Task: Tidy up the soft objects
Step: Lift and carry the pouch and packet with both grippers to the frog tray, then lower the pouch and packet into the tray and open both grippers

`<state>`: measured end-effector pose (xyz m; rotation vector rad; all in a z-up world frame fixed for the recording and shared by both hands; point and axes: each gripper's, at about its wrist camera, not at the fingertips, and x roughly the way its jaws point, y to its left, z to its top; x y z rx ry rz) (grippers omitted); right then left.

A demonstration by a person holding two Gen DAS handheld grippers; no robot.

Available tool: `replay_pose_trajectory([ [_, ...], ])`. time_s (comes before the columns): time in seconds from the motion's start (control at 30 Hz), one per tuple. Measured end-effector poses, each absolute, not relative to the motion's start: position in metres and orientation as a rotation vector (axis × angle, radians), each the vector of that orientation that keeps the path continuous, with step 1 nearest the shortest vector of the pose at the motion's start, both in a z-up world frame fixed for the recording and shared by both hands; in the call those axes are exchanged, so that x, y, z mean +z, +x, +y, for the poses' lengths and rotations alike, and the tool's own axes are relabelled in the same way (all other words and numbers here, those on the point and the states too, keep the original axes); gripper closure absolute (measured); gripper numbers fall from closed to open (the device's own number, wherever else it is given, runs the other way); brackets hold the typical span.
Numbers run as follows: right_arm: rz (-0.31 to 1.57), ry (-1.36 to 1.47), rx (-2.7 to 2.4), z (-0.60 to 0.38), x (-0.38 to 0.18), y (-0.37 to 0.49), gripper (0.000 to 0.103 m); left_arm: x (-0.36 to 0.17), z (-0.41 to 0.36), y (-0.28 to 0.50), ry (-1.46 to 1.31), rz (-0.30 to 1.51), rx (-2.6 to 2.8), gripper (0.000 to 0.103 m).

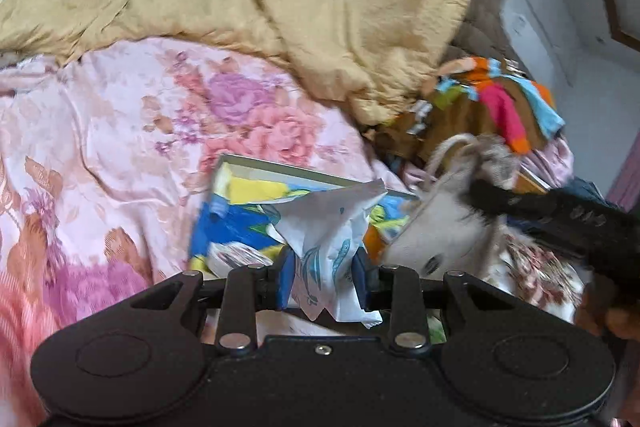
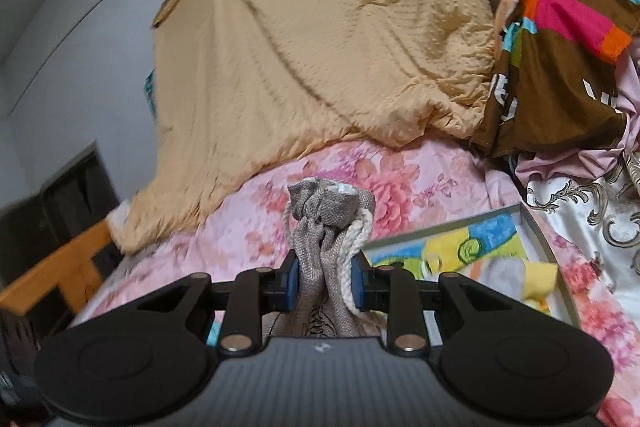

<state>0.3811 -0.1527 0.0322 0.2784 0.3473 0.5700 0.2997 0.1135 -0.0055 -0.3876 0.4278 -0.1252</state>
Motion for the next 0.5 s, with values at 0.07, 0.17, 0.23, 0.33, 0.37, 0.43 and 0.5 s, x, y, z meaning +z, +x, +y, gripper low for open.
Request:
replay_pose_trajectory([
  [0.07, 0.360, 0.293, 0.539, -0.146, 0.036, 0.398, 0.074, -0.009, 0.124, 0.316, -0.382, 0.440, -0.110, 0.070],
  [0.17, 0.409, 0.343, 0.502, -0.136, 0.035, 0.422, 0.074, -0.016, 0.134, 0.339, -0.382, 0.497, -0.106, 0.070],
  [0.23, 0.444, 0.359, 0.473, -0.129, 0.031, 0.435, 0.074, -0.019, 0.137, 0.347, -0.375, 0.507, -0.102, 0.070],
  [0.33, 0.498, 0.344, 0.426, -0.118, 0.022, 0.449, 0.074, -0.025, 0.137, 0.354, -0.375, 0.518, -0.119, 0.068],
  [0.37, 0.513, 0.343, 0.417, -0.115, 0.018, 0.451, 0.074, -0.028, 0.137, 0.355, -0.382, 0.526, -0.126, 0.068],
  [0.43, 0.544, 0.342, 0.396, -0.112, 0.010, 0.455, 0.073, -0.032, 0.138, 0.358, -0.393, 0.536, -0.128, 0.067],
  [0.5, 0.559, 0.335, 0.380, -0.112, 0.004, 0.455, 0.070, -0.035, 0.138, 0.362, -0.392, 0.539, -0.120, 0.067],
])
